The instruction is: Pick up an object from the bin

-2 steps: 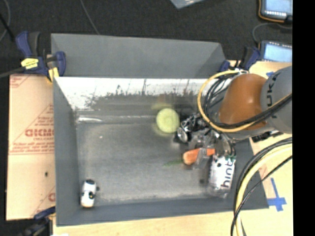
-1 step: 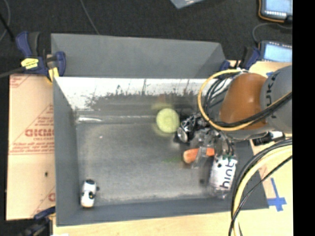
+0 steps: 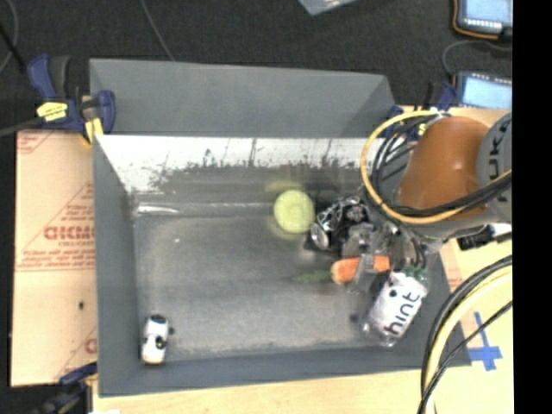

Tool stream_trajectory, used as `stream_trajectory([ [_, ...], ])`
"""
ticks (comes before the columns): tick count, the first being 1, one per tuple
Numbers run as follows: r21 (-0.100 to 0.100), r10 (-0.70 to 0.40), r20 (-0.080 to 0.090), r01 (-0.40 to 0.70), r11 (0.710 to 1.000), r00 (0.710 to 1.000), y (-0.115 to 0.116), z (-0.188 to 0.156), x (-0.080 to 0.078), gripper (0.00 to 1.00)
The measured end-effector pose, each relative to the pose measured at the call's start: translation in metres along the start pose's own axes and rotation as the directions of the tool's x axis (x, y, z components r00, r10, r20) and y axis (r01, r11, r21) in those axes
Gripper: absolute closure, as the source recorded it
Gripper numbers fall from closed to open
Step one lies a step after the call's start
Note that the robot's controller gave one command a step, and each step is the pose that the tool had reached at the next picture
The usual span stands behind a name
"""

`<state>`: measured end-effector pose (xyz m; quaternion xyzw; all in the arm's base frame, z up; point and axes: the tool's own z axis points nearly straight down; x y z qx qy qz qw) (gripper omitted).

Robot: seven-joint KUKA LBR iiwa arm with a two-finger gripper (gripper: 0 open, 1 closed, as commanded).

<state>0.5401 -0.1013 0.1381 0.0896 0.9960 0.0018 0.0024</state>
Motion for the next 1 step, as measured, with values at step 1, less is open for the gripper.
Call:
stream_trajectory([
  [1, 0.001, -0.051, 0.011, 0.051, 0.999, 0.999, -0.0003, -0.0494, -0.0053, 1.0],
])
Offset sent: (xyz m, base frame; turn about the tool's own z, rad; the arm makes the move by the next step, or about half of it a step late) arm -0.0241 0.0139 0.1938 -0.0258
